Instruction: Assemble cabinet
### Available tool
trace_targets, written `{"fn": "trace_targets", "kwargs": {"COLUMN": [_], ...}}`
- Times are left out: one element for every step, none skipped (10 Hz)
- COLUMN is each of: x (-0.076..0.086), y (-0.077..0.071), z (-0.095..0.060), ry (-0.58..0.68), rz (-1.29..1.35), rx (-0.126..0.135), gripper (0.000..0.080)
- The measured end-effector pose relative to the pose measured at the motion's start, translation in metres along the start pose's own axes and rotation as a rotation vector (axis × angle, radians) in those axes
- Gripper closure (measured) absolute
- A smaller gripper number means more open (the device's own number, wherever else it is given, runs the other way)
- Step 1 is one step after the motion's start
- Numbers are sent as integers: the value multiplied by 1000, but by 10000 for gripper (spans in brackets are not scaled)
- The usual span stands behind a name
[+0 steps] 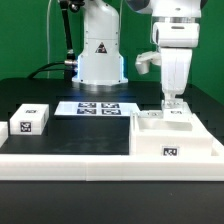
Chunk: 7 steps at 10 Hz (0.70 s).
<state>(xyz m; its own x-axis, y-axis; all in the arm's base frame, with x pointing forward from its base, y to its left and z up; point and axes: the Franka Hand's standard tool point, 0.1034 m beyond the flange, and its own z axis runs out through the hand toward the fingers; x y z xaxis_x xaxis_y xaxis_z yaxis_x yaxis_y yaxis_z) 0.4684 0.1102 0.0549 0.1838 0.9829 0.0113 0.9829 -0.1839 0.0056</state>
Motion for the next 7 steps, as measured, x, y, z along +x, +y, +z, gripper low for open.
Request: {"fn": "trace_targets", "kwargs": {"x": [0,0,0,0,0,-1,-1], "y": [2,10,17,27,36,42,42], "z": [1,1,0,-1,-1,-1,-2], "ry": [1,6,5,3,1,-5,-8], "rz": [-3,-1,5,11,15,9,9], "rx": [0,-9,-10,-11,-13,-9,-6], "gripper": [731,731,731,731,731,731,731]}}
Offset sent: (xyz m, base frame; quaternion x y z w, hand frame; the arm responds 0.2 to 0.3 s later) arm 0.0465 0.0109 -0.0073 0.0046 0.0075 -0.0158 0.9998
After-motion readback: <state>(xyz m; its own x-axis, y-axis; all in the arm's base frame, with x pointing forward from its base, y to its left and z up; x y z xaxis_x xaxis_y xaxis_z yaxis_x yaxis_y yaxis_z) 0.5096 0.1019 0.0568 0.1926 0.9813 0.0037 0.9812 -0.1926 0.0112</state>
